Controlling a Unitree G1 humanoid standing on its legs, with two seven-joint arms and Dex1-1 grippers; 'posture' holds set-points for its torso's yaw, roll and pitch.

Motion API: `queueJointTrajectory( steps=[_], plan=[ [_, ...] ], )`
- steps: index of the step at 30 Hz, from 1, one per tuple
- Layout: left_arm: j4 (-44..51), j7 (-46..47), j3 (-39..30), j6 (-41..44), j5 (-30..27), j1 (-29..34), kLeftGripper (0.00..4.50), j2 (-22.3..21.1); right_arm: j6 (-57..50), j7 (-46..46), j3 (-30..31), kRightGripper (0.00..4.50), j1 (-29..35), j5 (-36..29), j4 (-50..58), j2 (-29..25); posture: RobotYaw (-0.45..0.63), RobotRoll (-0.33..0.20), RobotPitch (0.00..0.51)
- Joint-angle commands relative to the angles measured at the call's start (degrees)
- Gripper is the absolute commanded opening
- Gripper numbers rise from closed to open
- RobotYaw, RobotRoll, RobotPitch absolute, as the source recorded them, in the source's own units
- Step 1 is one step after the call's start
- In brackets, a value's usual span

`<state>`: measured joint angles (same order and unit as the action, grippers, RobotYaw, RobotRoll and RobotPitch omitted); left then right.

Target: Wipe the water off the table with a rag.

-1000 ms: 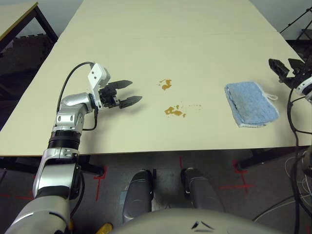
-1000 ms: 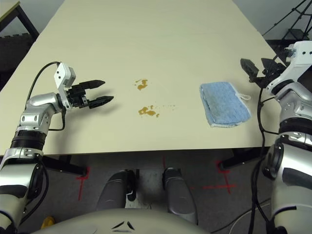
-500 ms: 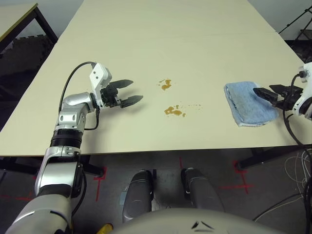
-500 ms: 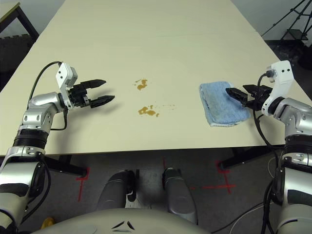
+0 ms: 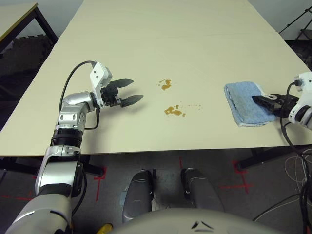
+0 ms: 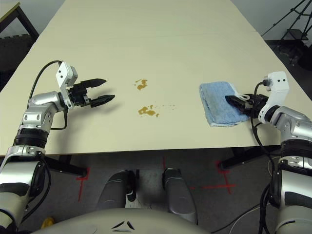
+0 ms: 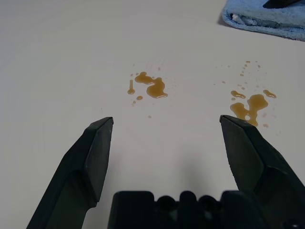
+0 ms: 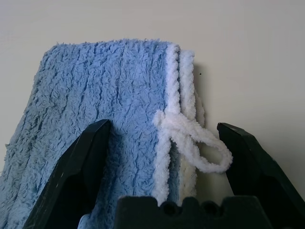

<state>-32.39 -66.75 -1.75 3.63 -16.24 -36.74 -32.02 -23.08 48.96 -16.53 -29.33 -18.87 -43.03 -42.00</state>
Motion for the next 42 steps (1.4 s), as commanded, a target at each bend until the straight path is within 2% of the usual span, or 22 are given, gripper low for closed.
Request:
queueJointTrajectory(
  steps=[1,13,18,20,22,31,42],
  plan=[
    [-0.4,0.2,0.5,-0.4,0.8,-0.1,4.50,0.3,-1.4,1.1,1.4,4.46,1.3,0.3,0.5,1.0,-0.12,0.000,0.126],
    [-1.0,0.3,0.1,-0.7,1.2,-0.2,4.50,0.1,-9.1,7.2,5.8,4.46,5.6,-1.1,12.6,2.6,-0.12,0.000,0.127],
    [-1.2,0.4,0.2,-0.7,1.3,-0.3,4.50,0.2,-9.9,7.0,6.7,4.46,6.8,-0.7,14.9,3.2,-0.13,0.000,0.130],
    [-1.2,0.3,0.3,-0.7,1.3,-0.3,4.50,0.1,-9.2,5.5,6.1,4.08,6.6,-0.3,14.2,3.5,-0.13,0.000,0.131],
    [-1.3,0.2,0.3,-0.7,1.4,-0.3,4.50,0.0,-8.4,4.9,5.8,3.53,6.3,0.0,13.2,3.6,-0.13,0.000,0.131],
    [-2.2,-0.2,0.5,-0.9,1.7,-1.2,4.50,-0.2,-8.1,3.8,4.2,0.16,5.0,-1.1,14.0,2.6,-0.13,0.000,0.129],
    [-1.9,-3.8,0.2,0.0,0.6,0.1,4.50,-2.1,-19.3,-1.5,-1.5,0.06,-1.1,-9.5,21.4,4.3,-0.14,0.000,0.111]
  ],
)
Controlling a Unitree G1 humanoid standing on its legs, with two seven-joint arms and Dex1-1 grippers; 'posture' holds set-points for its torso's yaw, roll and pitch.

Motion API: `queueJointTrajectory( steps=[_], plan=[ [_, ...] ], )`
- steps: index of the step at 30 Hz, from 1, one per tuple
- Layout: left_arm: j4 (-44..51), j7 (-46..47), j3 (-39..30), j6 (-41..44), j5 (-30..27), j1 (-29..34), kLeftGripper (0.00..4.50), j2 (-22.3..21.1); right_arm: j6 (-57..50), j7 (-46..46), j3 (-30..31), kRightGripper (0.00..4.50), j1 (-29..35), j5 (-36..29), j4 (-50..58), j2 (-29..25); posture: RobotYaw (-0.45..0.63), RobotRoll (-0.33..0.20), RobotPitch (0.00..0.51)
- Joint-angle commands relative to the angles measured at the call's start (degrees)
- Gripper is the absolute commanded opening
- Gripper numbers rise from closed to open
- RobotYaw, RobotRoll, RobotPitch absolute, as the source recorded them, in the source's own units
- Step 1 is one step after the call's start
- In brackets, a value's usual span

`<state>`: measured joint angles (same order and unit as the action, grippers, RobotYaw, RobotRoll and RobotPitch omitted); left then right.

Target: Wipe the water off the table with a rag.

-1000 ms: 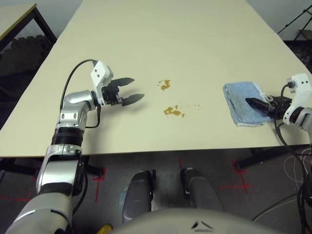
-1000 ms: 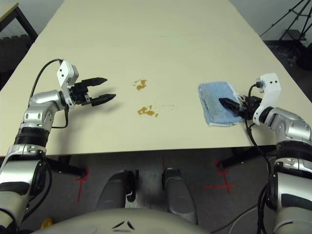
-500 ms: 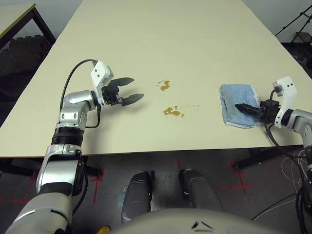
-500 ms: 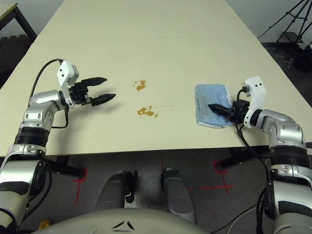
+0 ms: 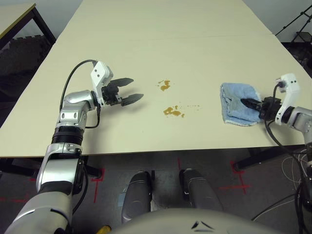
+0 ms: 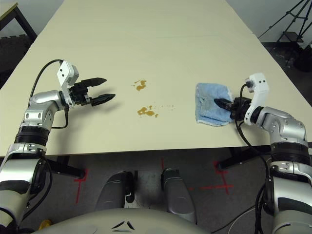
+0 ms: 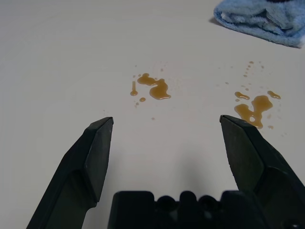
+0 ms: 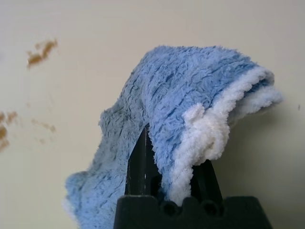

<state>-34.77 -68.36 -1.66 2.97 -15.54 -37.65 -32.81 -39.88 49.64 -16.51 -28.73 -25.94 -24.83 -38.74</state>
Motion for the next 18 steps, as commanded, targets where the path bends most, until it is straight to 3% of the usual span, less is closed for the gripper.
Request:
queueJointTrajectory(
  steps=[1,8,18],
  plan=[
    [0.4,-2.5,0.0,0.7,-0.2,1.1,4.50,-1.6,-3.4,-3.1,-1.7,0.06,-2.4,-2.9,3.9,1.5,-0.13,0.000,0.111],
    [0.8,-3.2,-0.5,1.1,-0.5,1.7,4.50,-2.7,-8.3,-7.6,-0.3,0.06,-3.1,-5.1,9.9,5.3,-0.13,0.000,0.112],
    [2.0,-3.8,-1.0,1.9,-0.7,2.4,4.50,-3.4,-14.7,-10.8,3.0,0.06,2.2,-6.2,17.9,9.1,-0.12,0.000,0.115]
  ],
)
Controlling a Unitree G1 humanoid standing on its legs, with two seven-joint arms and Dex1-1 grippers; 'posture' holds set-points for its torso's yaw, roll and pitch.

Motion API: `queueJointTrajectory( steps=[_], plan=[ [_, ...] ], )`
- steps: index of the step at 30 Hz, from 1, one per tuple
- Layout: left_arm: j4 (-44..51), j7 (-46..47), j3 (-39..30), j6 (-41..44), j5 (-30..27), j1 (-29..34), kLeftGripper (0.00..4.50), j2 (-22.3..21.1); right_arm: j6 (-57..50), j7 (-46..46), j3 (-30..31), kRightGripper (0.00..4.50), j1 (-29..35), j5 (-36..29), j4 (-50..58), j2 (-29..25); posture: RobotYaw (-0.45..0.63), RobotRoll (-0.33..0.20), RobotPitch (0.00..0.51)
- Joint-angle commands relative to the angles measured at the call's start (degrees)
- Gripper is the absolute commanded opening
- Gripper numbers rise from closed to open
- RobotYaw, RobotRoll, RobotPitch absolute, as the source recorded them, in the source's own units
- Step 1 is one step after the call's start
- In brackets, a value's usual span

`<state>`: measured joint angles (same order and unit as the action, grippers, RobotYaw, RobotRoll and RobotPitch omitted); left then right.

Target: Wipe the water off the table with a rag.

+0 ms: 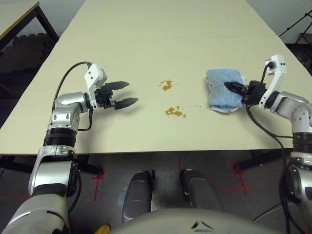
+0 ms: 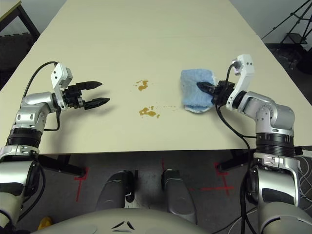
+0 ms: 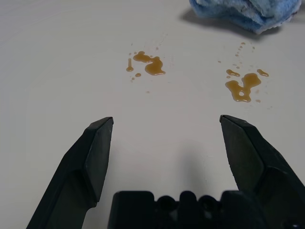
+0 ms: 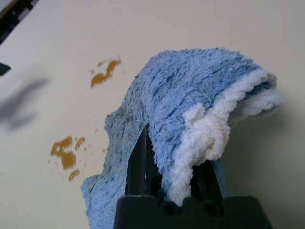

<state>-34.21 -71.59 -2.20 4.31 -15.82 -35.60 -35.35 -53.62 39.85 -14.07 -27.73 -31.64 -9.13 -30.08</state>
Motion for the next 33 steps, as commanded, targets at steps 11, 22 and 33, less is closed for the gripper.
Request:
queueJointTrajectory(
  steps=[11,22,33],
  plan=[
    [1.0,-0.8,-0.2,0.4,-0.3,-0.4,4.50,-0.9,-3.8,-5.1,4.0,0.06,6.1,-1.0,7.6,5.8,-0.12,0.000,0.117],
    [1.1,-0.6,0.0,0.4,0.0,-0.4,4.50,-0.7,-7.6,-6.8,7.9,0.06,7.0,-2.0,11.6,10.5,-0.13,0.000,0.127],
    [1.2,-0.3,0.1,0.2,0.1,0.0,4.50,-0.5,-9.2,-5.9,14.3,0.06,6.5,-2.4,13.1,13.6,-0.12,0.000,0.137]
  ],
)
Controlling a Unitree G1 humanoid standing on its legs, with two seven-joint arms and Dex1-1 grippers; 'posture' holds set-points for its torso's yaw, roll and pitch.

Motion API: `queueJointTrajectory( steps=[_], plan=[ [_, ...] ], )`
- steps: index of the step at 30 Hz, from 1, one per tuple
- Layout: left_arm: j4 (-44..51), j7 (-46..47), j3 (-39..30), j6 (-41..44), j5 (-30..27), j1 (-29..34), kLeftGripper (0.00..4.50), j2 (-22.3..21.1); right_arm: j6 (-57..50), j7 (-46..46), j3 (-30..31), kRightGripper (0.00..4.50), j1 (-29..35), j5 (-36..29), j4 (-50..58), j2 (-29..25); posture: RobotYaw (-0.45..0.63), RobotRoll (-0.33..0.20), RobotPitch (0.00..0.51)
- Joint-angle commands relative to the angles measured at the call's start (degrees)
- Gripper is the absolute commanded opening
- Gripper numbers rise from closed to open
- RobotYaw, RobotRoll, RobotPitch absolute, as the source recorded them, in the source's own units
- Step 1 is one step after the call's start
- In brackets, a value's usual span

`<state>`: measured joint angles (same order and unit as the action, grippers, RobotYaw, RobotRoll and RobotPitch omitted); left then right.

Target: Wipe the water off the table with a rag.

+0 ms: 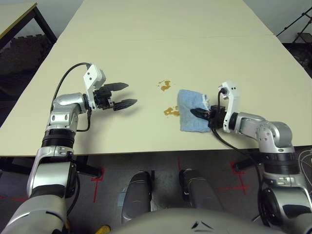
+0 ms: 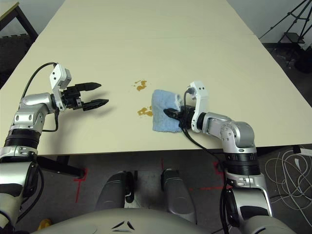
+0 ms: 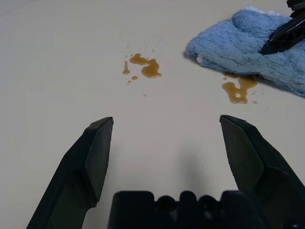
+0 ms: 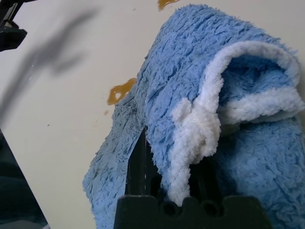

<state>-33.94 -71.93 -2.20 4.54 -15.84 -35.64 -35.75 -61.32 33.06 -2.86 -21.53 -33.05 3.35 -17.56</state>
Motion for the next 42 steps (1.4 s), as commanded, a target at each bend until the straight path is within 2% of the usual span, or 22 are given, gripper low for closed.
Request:
queueJointTrajectory(
  steps=[1,22,42],
  plan=[
    [0.9,0.0,0.1,0.0,0.1,0.0,4.50,-0.1,-1.6,1.0,3.3,0.06,0.2,-1.0,0.7,1.2,-0.12,0.000,0.139],
    [2.0,0.7,0.1,0.1,0.1,1.0,4.50,0.2,-0.6,2.0,12.4,0.06,-3.1,0.3,-1.1,6.9,-0.10,0.000,0.137],
    [1.2,1.0,0.3,-0.6,0.4,0.7,4.50,1.2,2.6,5.2,4.7,0.06,-8.3,0.9,-8.1,-3.1,-0.12,0.000,0.138]
  ],
)
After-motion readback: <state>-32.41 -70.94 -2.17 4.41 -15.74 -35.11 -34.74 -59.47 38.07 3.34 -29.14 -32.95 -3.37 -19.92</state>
